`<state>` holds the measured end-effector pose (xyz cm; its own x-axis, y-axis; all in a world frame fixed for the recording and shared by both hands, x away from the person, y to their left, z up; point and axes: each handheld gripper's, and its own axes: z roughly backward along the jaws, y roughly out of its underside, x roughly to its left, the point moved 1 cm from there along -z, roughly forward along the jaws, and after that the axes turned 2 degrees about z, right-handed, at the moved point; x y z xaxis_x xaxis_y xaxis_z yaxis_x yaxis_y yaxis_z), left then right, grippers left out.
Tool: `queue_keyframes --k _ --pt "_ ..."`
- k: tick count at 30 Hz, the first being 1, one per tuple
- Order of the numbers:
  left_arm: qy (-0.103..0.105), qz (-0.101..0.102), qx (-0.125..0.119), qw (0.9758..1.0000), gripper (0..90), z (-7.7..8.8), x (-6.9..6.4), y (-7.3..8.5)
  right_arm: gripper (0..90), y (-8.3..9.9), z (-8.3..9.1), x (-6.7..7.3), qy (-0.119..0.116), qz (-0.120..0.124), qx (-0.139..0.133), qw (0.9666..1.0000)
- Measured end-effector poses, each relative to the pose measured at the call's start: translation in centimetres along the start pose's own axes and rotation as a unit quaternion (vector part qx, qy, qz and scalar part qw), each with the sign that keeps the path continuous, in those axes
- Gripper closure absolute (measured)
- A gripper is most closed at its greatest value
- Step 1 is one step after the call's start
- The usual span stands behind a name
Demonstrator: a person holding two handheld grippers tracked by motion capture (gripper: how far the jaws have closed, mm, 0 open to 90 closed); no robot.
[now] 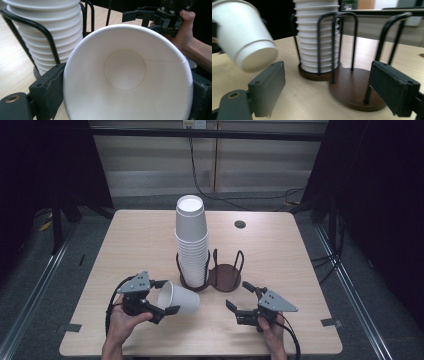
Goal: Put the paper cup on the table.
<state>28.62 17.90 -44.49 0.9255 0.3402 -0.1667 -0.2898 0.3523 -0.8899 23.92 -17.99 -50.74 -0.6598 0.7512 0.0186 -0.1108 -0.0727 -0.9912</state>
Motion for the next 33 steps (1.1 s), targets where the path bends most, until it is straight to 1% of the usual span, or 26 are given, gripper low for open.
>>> queue_keyframes --k 1,2,4,5,6,7,8,9,11,12,14,15,16,17,18,19,20,21,22,25,26,28,29,31,32,33 --pt "0.000 0.000 0.000 1.0000 8.7 0.0 0.0 0.0 13.5 0.0 0.0 0.0 0.000 0.000 0.000 1.0000" --pt "-0.006 0.005 0.003 1.0000 8.7 0.3 0.2 0.1 13.3 0.2 0.0 -0.1 0.013 0.000 -0.007 0.9999" --pt "-0.009 0.008 0.004 0.9999 8.7 0.5 0.4 0.1 13.3 0.2 0.2 -0.1 0.017 -0.003 -0.018 0.9997" --pt "-0.009 0.008 0.004 0.9999 8.7 0.5 0.4 0.1 13.3 0.2 0.2 -0.1 0.017 -0.003 -0.018 0.9997" --pt "-0.010 0.013 0.008 0.9998 8.7 0.7 0.6 0.2 13.3 0.3 0.3 -0.1 0.021 -0.005 -0.027 0.9994" --pt "-0.010 0.013 0.008 0.9998 8.7 0.7 0.6 0.2 13.3 0.3 0.3 -0.1 0.021 -0.005 -0.027 0.9994" --pt "-0.015 0.016 0.012 0.9997 8.7 0.9 0.7 0.1 13.2 0.4 0.5 -0.1 0.027 -0.002 -0.038 0.9989" --pt "-0.015 0.016 0.012 0.9997 8.7 0.9 0.7 0.1 13.2 0.4 0.5 -0.1 0.027 -0.002 -0.038 0.9989" --pt "-0.021 0.017 0.015 0.9995 8.6 1.3 0.8 0.1 13.0 0.4 0.6 0.0 0.032 0.001 -0.044 0.9985" --pt "-0.023 0.026 0.007 0.9994 8.6 1.8 1.1 0.2 13.1 0.4 0.6 0.1 0.040 0.005 -0.045 0.9982" --pt "-0.032 0.029 0.009 0.9990 8.6 2.4 1.3 0.2 13.1 0.4 0.7 0.2 0.043 0.004 -0.051 0.9978" --pt "-0.032 0.029 0.009 0.9990 8.6 2.4 1.3 0.2 13.1 0.4 0.7 0.2 0.043 0.004 -0.051 0.9978" --pt "-0.042 0.030 0.013 0.9986 8.6 2.8 1.4 0.1 13.1 0.5 0.8 0.1 0.039 0.003 -0.055 0.9977" --pt "-0.042 0.030 0.013 0.9986 8.5 2.8 1.4 0.1 13.1 0.5 0.8 0.1 0.039 0.003 -0.055 0.9977" --pt "-0.050 0.041 0.011 0.9979 8.4 3.2 1.6 0.1 13.1 0.5 0.8 0.2 0.039 0.010 -0.058 0.9975" --pt "-0.050 0.041 0.011 0.9979 8.4 3.2 1.6 0.1 13.1 0.5 0.8 0.2 0.037 0.009 -0.058 0.9976" --pt "-0.060 0.049 0.008 0.9970 8.4 3.6 2.0 0.1 13.1 0.5 0.9 0.2 0.035 0.006 -0.059 0.9976" --pt "-0.060 0.049 0.008 0.9970 8.3 3.6 2.0 0.1 13.1 0.5 0.9 0.2 0.035 0.006 -0.059 0.9976" --pt "-0.072 0.052 0.014 0.9960 8.3 3.9 2.4 0.1 13.1 0.5 0.9 0.2 0.034 0.010 -0.063 0.9974" --pt "-0.073 0.056 0.014 0.9957 8.3 4.1 2.6 0.1 13.1 0.5 0.9 0.3 0.034 0.010 -0.063 0.9974" --pt "-0.077 0.058 0.014 0.9953 8.3 4.3 2.8 0.1 13.0 0.6 0.9 0.3 0.034 0.010 -0.063 0.9974" --pt "-0.084 0.060 0.020 0.9944 8.4 4.4 3.1 -0.1 12.9 0.6 0.9 0.2 0.034 0.010 -0.063 0.9974" --pt "-0.085 0.060 0.025 0.9943 8.4 4.5 3.2 -0.2 13.0 0.6 0.9 0.2 0.034 0.010 -0.063 0.9974" --pt "-0.088 0.064 0.026 0.9937 8.4 4.8 3.6 -0.4 13.0 0.5 0.9 0.2 0.034 0.010 -0.063 0.9974" --pt "-0.097 0.063 0.033 0.9927 8.4 5.2 3.9 -0.7 13.0 0.6 0.9 0.2 0.034 0.010 -0.063 0.9974" --pt "-0.100 0.065 0.039 0.9922 8.3 5.3 4.1 -0.8 13.0 0.5 0.9 0.2 0.034 0.010 -0.063 0.9974"
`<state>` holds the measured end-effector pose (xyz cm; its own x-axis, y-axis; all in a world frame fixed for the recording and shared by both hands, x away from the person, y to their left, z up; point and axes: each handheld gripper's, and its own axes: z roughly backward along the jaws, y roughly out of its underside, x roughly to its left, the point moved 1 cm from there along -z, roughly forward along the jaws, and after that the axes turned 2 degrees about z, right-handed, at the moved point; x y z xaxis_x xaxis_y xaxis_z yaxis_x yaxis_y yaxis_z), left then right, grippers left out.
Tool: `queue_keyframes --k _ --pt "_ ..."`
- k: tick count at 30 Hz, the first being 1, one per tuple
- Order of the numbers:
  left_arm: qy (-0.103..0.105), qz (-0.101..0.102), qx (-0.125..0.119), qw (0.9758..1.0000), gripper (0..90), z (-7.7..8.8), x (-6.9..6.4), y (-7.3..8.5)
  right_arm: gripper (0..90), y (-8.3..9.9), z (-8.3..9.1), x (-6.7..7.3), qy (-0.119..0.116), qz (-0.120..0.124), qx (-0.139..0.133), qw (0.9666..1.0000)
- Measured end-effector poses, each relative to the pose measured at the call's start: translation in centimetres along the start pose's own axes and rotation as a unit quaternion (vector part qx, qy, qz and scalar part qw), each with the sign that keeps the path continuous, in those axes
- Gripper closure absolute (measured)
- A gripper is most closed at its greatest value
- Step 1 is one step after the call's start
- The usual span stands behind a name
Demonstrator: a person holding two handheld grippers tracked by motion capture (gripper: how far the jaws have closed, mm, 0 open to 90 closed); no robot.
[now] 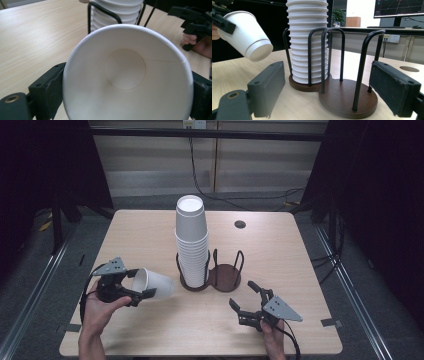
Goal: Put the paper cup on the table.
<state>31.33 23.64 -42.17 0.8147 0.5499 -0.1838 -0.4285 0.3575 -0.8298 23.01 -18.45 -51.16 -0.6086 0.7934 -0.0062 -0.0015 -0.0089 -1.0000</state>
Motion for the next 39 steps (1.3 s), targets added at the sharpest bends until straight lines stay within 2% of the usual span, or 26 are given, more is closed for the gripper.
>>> queue_keyframes --k 4,5,7,9,10,11,13,16,17,18,22,23,25,27,28,29,31,32,34,35,38,39 --pt "-0.005 0.006 0.005 1.0000 8.4 0.3 0.6 -0.2 13.0 0.0 0.0 0.0 0.000 0.000 0.000 1.0000" --pt "-0.021 0.002 0.017 0.9996 8.4 0.4 0.9 -0.5 13.0 0.0 0.0 0.0 0.000 0.000 0.000 1.0000" --pt "-0.021 0.008 0.020 0.9996 8.4 0.4 1.0 -0.6 13.0 0.0 0.0 0.0 0.000 0.000 0.000 1.0000" --pt "-0.024 0.001 0.024 0.9994 8.4 0.5 1.4 -0.9 13.0 0.0 0.0 0.0 0.000 0.000 0.000 1.0000" --pt "-0.029 0.004 0.029 0.9992 8.4 0.6 1.5 -1.1 13.0 0.0 0.0 0.0 0.000 0.000 0.000 1.0000" --pt "-0.038 -0.003 0.039 0.9985 8.4 0.6 1.9 -1.4 13.0 0.0 0.0 0.0 0.000 0.000 0.000 1.0000" --pt "-0.036 0.001 0.042 0.9984 8.4 0.6 1.9 -1.6 13.0 0.0 0.0 0.0 0.000 0.000 0.000 1.0000" --pt "-0.049 -0.004 0.056 0.9972 8.4 0.5 2.3 -2.1 13.0 0.0 0.0 0.0 -0.001 0.000 -0.001 1.0000" --pt "-0.059 -0.002 0.070 0.9958 8.4 0.3 2.6 -2.4 13.0 0.0 0.0 0.0 -0.001 0.000 -0.001 1.0000" --pt "-0.059 -0.002 0.070 0.9958 8.4 0.3 2.6 -2.4 13.0 0.0 0.0 0.0 -0.001 0.000 -0.001 1.0000" --pt "-0.078 0.004 0.090 0.9928 8.1 -0.3 3.4 -3.0 13.0 0.0 0.0 0.0 -0.003 0.002 -0.002 1.0000" --pt "-0.084 0.008 0.100 0.9914 8.1 -0.5 3.6 -3.3 13.0 0.0 0.0 0.0 -0.003 0.001 -0.002 1.0000" --pt "-0.088 0.005 0.104 0.9907 8.1 -0.7 3.8 -3.5 13.1 0.0 0.0 0.0 -0.003 0.001 -0.002 1.0000" --pt "-0.098 0.005 0.119 0.9880 8.1 -0.7 4.2 -4.1 13.0 0.0 0.0 0.0 -0.004 0.001 -0.002 1.0000" --pt "-0.098 0.005 0.119 0.9880 8.1 -0.7 4.2 -4.1 13.1 0.0 0.0 0.0 -0.004 0.001 -0.003 1.0000" --pt "-0.105 0.001 0.128 0.9862 8.1 -0.8 4.4 -4.4 13.1 0.0 0.0 0.0 -0.004 0.002 -0.003 1.0000" --pt "-0.107 -0.003 0.145 0.9836 8.0 -0.9 4.5 -4.7 13.2 0.0 0.0 0.0 -0.004 0.002 -0.003 1.0000" --pt "-0.107 -0.003 0.145 0.9836 8.0 -0.9 4.5 -4.7 13.2 0.0 0.0 0.0 -0.004 0.002 -0.003 1.0000" --pt "-0.114 -0.006 0.150 0.9820 8.0 -1.2 4.5 -4.8 13.2 0.0 0.0 0.0 -0.005 0.000 -0.002 1.0000" --pt "-0.110 -0.007 0.163 0.9805 7.9 -1.5 4.7 -5.0 13.2 0.0 0.0 0.0 -0.005 0.000 -0.002 1.0000" --pt "-0.110 -0.004 0.171 0.9792 7.9 -1.8 5.0 -5.1 13.2 0.0 0.0 0.0 -0.005 0.000 -0.002 1.0000" --pt "-0.114 -0.008 0.178 0.9774 7.9 -1.9 5.1 -5.1 13.2 0.0 0.0 0.0 -0.005 0.000 -0.002 1.0000"
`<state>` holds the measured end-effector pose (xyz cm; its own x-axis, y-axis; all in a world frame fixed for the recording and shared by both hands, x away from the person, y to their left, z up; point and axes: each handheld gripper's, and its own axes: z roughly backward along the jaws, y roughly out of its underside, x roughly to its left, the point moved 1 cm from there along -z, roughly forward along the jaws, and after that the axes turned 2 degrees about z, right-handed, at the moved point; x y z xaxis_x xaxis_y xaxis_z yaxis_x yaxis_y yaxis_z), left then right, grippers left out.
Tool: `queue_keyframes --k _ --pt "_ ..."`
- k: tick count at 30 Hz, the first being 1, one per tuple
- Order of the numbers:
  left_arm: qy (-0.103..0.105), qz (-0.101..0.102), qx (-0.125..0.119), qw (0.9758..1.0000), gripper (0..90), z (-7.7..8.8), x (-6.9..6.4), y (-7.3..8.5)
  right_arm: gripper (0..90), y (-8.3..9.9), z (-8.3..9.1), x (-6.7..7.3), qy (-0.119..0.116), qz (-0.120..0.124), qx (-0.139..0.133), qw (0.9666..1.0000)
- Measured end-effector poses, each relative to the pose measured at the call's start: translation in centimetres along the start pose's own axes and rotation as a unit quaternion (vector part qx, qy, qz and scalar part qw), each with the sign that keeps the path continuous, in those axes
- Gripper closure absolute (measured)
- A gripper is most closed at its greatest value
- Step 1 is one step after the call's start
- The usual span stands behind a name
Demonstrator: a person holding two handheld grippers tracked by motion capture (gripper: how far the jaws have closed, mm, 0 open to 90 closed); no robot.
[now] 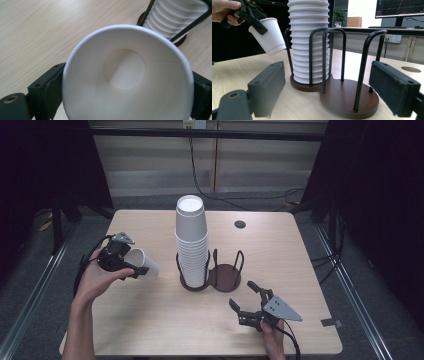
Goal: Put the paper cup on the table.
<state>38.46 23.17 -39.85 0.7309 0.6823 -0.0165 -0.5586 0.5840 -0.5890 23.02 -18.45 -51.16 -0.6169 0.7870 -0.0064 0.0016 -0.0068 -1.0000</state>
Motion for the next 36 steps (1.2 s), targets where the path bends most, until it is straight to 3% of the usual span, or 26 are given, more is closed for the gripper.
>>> queue_keyframes --k 2,6,8,11,13,16,21,24,27,30,36 --pt "-0.005 0.001 0.020 0.9998 7.7 -0.4 0.1 -0.3 13.2 0.0 0.0 0.0 0.000 0.000 0.000 1.0000" --pt "-0.002 0.003 0.031 0.9995 7.6 -0.7 0.4 -0.4 13.2 0.0 0.0 0.0 0.000 0.000 0.000 1.0000" --pt "-0.017 0.001 0.048 0.9987 7.4 -1.0 0.6 -0.5 13.2 0.0 0.0 0.0 0.000 0.000 0.000 1.0000" --pt "-0.013 0.003 0.052 0.9985 7.2 -1.2 0.7 -0.6 13.2 0.0 0.0 0.0 0.000 0.000 0.000 1.0000" --pt "-0.015 0.004 0.064 0.9978 7.0 -1.5 0.6 -0.6 13.2 0.0 0.0 0.0 0.000 0.000 0.000 1.0000" --pt "-0.037 0.009 0.086 0.9955 7.0 -2.0 0.8 -0.8 13.2 0.0 0.0 0.0 0.000 0.000 0.000 1.0000" --pt "-0.037 0.010 0.093 0.9949 6.9 -2.4 0.8 -1.2 13.2 0.0 0.0 0.0 0.000 0.000 0.000 1.0000" --pt "-0.049 0.006 0.116 0.9921 6.8 -3.0 0.7 -1.4 13.2 0.0 0.0 0.0 0.000 0.000 0.000 1.0000" --pt "-0.052 -0.012 0.124 0.9909 6.5 -3.4 0.3 -1.4 13.2 0.0 0.0 0.0 0.000 0.000 0.000 1.0000" --pt "-0.056 -0.014 0.131 0.9896 6.2 -4.3 0.2 -1.2 13.2 0.0 0.0 0.0 0.000 0.000 0.000 1.0000" --pt "-0.055 -0.011 0.119 0.9913 5.4 -4.9 0.1 -1.4 13.1 0.0 0.0 0.0 0.000 0.002 -0.001 1.0000"
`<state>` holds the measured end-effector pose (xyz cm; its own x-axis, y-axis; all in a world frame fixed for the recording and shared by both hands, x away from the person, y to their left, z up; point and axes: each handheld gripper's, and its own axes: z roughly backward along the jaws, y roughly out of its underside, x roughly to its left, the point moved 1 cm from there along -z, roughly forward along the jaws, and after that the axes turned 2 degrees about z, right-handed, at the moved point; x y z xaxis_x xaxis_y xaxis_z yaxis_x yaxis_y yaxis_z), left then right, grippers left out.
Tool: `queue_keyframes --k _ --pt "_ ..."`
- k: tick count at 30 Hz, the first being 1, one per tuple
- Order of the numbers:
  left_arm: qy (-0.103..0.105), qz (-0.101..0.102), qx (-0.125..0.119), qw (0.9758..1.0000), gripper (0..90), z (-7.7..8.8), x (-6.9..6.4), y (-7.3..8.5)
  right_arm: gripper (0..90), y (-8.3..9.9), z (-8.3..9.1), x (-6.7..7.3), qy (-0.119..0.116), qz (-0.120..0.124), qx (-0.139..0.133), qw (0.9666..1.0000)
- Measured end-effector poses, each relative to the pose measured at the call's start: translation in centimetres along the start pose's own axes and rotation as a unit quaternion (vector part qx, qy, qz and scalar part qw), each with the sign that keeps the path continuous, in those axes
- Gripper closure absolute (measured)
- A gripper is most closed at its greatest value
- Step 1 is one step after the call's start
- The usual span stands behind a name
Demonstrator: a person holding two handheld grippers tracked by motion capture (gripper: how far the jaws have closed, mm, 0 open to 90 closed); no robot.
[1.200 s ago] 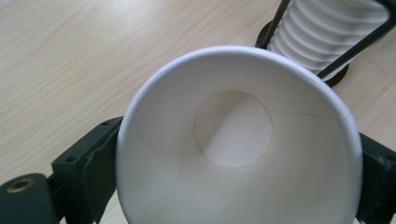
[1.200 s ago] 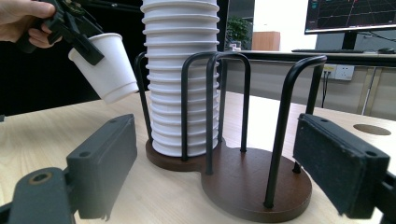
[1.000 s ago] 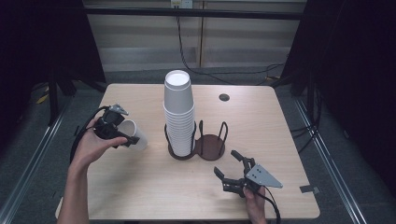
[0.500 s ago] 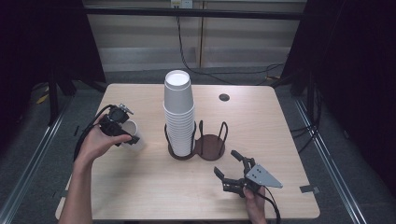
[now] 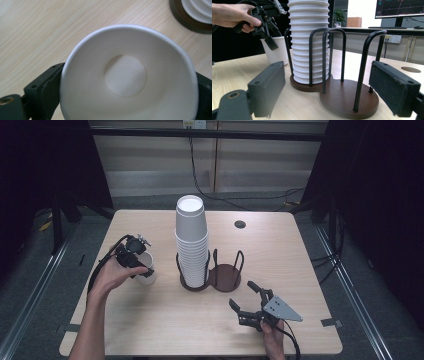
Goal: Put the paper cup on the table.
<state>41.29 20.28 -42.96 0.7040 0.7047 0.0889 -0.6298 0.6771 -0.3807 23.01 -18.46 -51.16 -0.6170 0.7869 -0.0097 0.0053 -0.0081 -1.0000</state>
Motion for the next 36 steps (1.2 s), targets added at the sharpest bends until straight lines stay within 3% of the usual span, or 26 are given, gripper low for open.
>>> queue_keyframes --k 8,15,17,18,20,21,23,24,27,28,29,30,35,36 --pt "0.022 0.006 -0.006 0.9997 4.4 -0.5 0.1 0.0 13.2 0.0 0.0 0.0 0.000 0.000 0.000 1.0000" --pt "0.027 0.009 -0.002 0.9996 3.7 -0.9 0.2 0.4 13.2 0.0 0.0 0.0 0.000 -0.001 0.000 1.0000" --pt "0.031 0.018 -0.005 0.9994 3.4 -1.1 0.3 0.8 13.2 0.0 0.0 0.0 0.000 -0.001 0.000 1.0000" --pt "0.042 0.029 -0.013 0.9986 3.4 -1.4 0.5 1.1 13.2 0.0 0.0 0.0 0.000 0.000 0.001 1.0000" --pt "0.043 0.032 -0.004 0.9986 3.9 -1.6 0.4 1.3 13.2 0.0 0.0 0.0 0.000 -0.001 0.001 1.0000" --pt "0.043 0.032 -0.004 0.9986 8.2 -1.6 0.4 1.3 13.2 0.0 0.0 0.0 0.000 -0.001 0.001 1.0000" --pt "0.043 0.020 -0.002 0.9988 8.9 -1.8 0.5 1.5 13.2 0.0 0.0 0.0 0.000 -0.001 0.001 1.0000" --pt "0.046 0.028 -0.008 0.9985 8.9 -1.8 0.5 1.7 13.2 0.0 0.0 0.0 0.000 -0.001 0.001 1.0000" --pt "0.045 0.018 -0.013 0.9987 8.2 -1.9 0.6 2.1 13.2 0.0 0.0 0.0 0.000 -0.001 0.001 1.0000" --pt "0.044 0.025 -0.016 0.9986 7.7 -1.9 0.4 2.2 13.3 0.0 0.0 0.0 0.000 -0.002 0.001 1.0000" --pt "0.040 0.016 -0.016 0.9990 7.7 -1.9 0.5 2.3 13.3 0.0 0.0 0.0 0.000 -0.002 0.001 1.0000" --pt "0.041 0.024 -0.022 0.9986 8.0 -1.9 0.4 2.4 13.3 0.0 0.0 0.0 0.000 -0.002 0.001 1.0000" --pt "0.038 0.021 -0.036 0.9984 8.7 -1.8 0.4 3.0 13.3 0.0 0.0 0.0 0.000 -0.001 0.001 1.0000" --pt "0.042 0.029 -0.038 0.9980 9.2 -1.8 0.2 3.3 13.3 0.0 0.0 0.0 0.000 -0.001 0.001 1.0000"
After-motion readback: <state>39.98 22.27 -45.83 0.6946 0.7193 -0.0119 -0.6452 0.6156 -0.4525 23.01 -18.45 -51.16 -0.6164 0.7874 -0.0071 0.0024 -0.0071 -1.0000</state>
